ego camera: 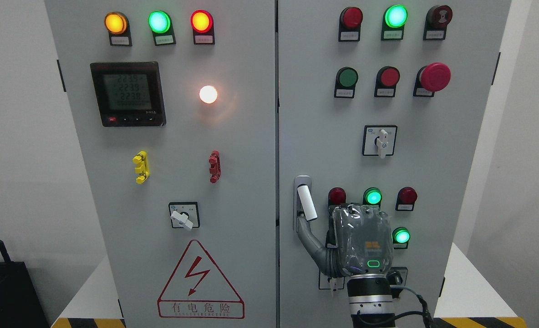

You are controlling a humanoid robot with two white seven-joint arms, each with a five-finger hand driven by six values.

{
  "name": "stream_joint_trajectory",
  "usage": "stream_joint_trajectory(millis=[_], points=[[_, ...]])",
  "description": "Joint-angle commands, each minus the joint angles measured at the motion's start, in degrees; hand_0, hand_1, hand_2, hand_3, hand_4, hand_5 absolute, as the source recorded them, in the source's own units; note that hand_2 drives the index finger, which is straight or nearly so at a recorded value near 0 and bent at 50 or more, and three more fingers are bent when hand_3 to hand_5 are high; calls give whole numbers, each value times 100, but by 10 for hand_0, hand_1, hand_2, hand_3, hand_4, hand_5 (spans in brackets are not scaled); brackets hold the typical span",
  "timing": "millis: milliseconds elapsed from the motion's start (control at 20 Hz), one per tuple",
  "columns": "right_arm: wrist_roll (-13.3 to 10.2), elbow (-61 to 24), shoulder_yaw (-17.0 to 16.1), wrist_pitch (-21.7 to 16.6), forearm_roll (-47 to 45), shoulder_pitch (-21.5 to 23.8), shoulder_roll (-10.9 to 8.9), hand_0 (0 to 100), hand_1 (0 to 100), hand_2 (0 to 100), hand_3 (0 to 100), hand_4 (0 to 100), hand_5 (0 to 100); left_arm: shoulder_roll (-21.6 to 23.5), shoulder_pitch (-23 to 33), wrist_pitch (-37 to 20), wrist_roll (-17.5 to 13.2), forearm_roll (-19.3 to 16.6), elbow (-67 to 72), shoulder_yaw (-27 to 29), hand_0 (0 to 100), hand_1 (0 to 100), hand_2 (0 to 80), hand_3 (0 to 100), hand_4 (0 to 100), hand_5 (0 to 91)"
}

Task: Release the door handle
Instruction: 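Rotate the handle sideways with the right hand to unlatch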

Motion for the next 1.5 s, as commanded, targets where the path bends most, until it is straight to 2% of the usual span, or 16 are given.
stream_joint_trajectory(millis=[0, 1453], points=[[7, -14, -82, -3, -2, 0, -23, 390, 146, 948, 1000, 951, 978, 0, 0, 4, -3, 0, 97, 62, 120, 389, 0, 0, 0, 0], [-20, -58, -205, -38, -2, 0, -31, 399, 162, 947, 1000, 951, 980, 0, 0, 4, -3, 0, 97, 62, 120, 389, 0, 0, 0, 0]])
